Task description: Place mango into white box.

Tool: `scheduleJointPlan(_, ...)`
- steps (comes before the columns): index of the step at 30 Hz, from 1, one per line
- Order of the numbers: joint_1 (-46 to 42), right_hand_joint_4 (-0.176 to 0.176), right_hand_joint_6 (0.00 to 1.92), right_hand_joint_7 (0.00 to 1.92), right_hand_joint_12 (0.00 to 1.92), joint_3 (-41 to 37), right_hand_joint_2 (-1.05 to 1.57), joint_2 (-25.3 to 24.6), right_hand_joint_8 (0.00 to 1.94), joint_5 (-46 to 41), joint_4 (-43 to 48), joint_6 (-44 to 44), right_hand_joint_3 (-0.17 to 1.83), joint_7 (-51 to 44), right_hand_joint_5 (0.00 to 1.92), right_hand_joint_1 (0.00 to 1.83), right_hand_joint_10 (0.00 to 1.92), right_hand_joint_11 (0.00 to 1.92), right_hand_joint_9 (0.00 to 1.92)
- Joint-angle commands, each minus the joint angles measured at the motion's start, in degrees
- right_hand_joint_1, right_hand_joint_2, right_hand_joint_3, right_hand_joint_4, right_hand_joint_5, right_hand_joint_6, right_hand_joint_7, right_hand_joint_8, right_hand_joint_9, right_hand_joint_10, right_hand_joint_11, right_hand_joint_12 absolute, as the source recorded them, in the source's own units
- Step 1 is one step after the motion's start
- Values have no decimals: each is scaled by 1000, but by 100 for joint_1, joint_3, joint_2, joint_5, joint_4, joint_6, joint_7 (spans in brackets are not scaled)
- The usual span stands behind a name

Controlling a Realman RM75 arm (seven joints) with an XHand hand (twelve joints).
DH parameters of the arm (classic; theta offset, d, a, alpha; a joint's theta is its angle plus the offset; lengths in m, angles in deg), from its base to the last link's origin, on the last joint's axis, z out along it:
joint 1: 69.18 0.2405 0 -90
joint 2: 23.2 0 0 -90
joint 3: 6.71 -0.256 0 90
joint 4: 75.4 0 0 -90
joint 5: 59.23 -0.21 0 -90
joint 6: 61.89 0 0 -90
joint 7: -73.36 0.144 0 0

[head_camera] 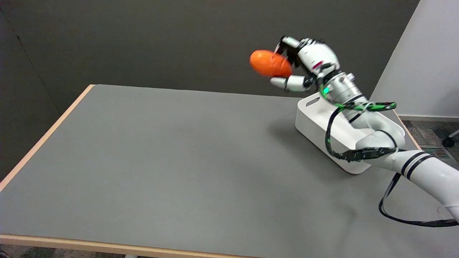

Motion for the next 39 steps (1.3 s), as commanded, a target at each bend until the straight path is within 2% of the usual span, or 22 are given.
scheduleJointPlan(1,-1506,176,1581,850,1775,-3273,1030,-353,1547,15,-965,913,555,-619,675,857,1538,426,823)
scheduleJointPlan(3,-1801,135,1624,855,1744,-3650,1063,-460,1513,7,-1098,999,539,-702,648,853,1510,435,830)
scheduleJointPlan(8,-2669,131,1628,856,1742,-4480,1063,-900,1506,7,-1314,1130,541,-716,646,853,1513,440,830)
scheduleJointPlan(15,-3545,132,1628,855,1742,-5045,1062,-1403,1500,7,-1422,1199,544,-716,647,853,1514,441,830)
scheduleJointPlan(25,-3937,130,1632,851,1735,-4984,1061,-1712,1481,7,-1231,1442,549,-973,645,852,1519,438,824)
scheduleJointPlan(33,-4001,131,1630,854,1731,-4791,1057,-1718,1462,7,-1219,1553,553,-996,648,854,1514,430,824)
scheduleJointPlan(35,-3992,166,1600,844,1751,-4752,1044,-1686,1441,7,-1257,1537,547,-996,661,851,1541,411,806)
scheduleJointPlan(37,-3984,176,1581,824,1741,-4727,1080,-1654,1367,7,-1319,1542,471,-996,651,843,1539,391,787)
scheduleJointPlan(38,-3976,169,1590,812,1723,-4718,1115,-1647,1298,7,-1369,1571,419,-996,630,833,1514,387,774)
scheduleJointPlan(39,-3969,147,1630,795,1684,-4679,1179,-1639,1157,7,-1395,1608,341,-996,582,810,1449,389,746)
